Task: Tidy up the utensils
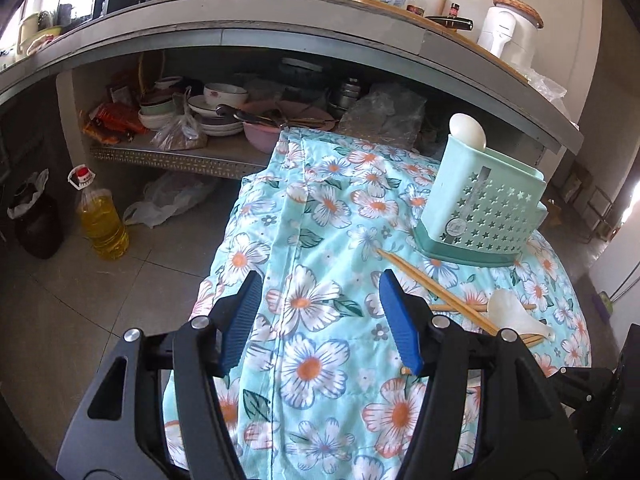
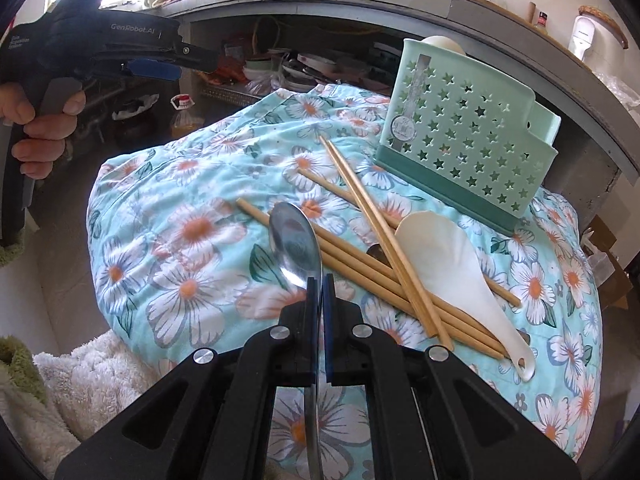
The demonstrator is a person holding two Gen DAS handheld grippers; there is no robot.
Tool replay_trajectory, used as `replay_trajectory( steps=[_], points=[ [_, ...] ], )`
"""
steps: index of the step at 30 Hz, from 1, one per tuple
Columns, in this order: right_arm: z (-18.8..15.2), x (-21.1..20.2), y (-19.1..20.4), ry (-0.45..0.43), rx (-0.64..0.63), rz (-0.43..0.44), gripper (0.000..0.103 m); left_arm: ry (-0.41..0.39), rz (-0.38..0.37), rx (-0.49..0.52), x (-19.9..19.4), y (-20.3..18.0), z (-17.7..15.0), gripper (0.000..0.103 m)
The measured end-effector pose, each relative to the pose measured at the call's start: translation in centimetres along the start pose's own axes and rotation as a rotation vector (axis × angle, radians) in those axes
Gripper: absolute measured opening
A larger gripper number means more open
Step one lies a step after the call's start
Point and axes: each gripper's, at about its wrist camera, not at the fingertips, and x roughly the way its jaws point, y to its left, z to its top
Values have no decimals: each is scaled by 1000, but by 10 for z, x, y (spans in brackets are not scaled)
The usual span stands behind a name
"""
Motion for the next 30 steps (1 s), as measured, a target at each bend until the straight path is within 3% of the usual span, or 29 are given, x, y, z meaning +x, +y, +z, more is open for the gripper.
replay_trajectory(
  steps=[5,9,18,27,30],
  points=[
    [8,6,7,21,-39,22,4,7,-7,-29,3,13,-8,58],
    [17,9,9,26,-58,42,25,11,-12,-47,5,21,-12,58],
    [39,16,-22,12,68,130,42,33,-18,-36,9,25,-23,58],
    [44,55,-58,86,223,356,42,75,-49,-22,17,13,-41,58],
    [45,59,-56,97,204,378,31,82,-54,-26,18,11,-45,58]
  ],
)
